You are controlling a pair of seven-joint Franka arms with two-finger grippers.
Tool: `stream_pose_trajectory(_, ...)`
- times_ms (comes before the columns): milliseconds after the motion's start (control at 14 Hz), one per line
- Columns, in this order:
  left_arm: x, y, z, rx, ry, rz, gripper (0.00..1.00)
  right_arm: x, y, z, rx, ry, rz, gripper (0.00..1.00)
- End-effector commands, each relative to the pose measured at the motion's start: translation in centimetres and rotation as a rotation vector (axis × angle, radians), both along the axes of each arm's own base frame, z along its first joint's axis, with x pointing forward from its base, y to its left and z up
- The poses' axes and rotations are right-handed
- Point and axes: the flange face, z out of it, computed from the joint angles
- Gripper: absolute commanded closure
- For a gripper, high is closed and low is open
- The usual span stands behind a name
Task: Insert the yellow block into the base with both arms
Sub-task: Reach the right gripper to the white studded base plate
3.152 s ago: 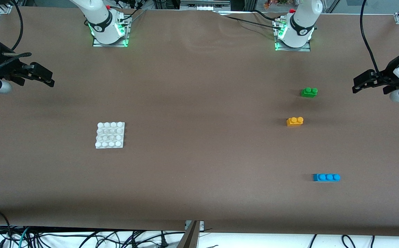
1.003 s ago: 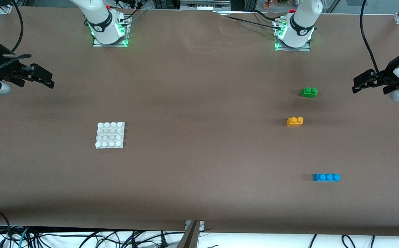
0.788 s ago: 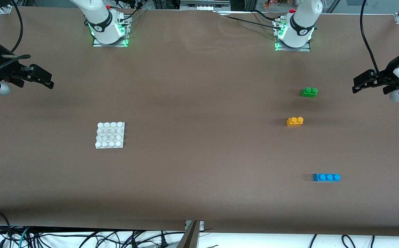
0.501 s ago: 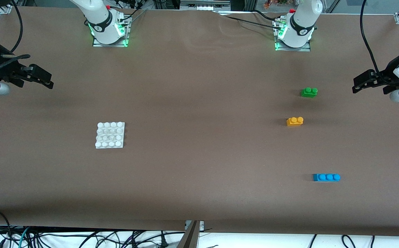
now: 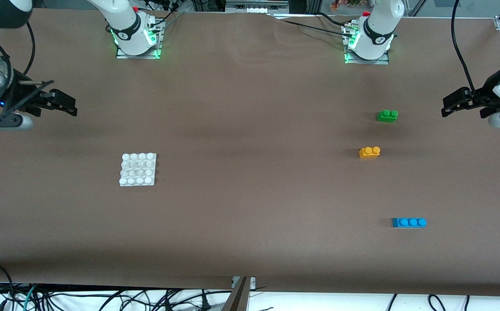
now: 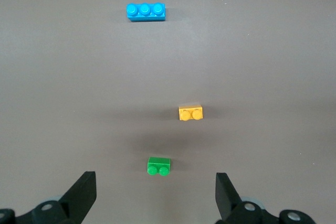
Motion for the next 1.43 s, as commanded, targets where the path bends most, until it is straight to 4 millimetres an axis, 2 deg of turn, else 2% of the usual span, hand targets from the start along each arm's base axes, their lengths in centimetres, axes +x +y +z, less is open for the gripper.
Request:
stream_pose_trajectory(0,-0.2,0.3,0.2,0.005,0.008,-0.022,0.0,0.7,0.4,-1.2,0.007,0.016,0.042,0.01)
stream_pose_trajectory(143,-0.2,0.3,0.1,0.004,0.009,-0.022,0.0,1.5,0.6,-3.0,0.004,0.032,0.042,0.01)
stream_pose_trajectory(501,-0.1,0.3,0.2,0.004,0.006,-0.022,0.0,4.1,1.5,-9.7,-0.002,0.03,0.049,0.01)
stream_pose_trajectory(573,-0.2,0.3,0.1,0.004,0.009,-0.022,0.0,4.1,1.6,-11.2,-0.003,0.017,0.047,0.01)
stream_pose_trajectory(716,-0.2,0.4,0.1,0.004,0.009,-0.024,0.0,3.5,1.4,-15.5,0.001,-0.035,0.042,0.01)
stream_pose_trajectory(1074,-0.2,0.4,0.1,0.004,0.009,-0.022,0.0,1.4,0.6,-25.1,0.003,-0.147,0.019,0.01)
stream_pose_trajectory(1361,-0.2,0.4,0.2,0.004,0.008,-0.022,0.0,1.3,0.1,-29.4,0.0,-0.166,0.005,0.02)
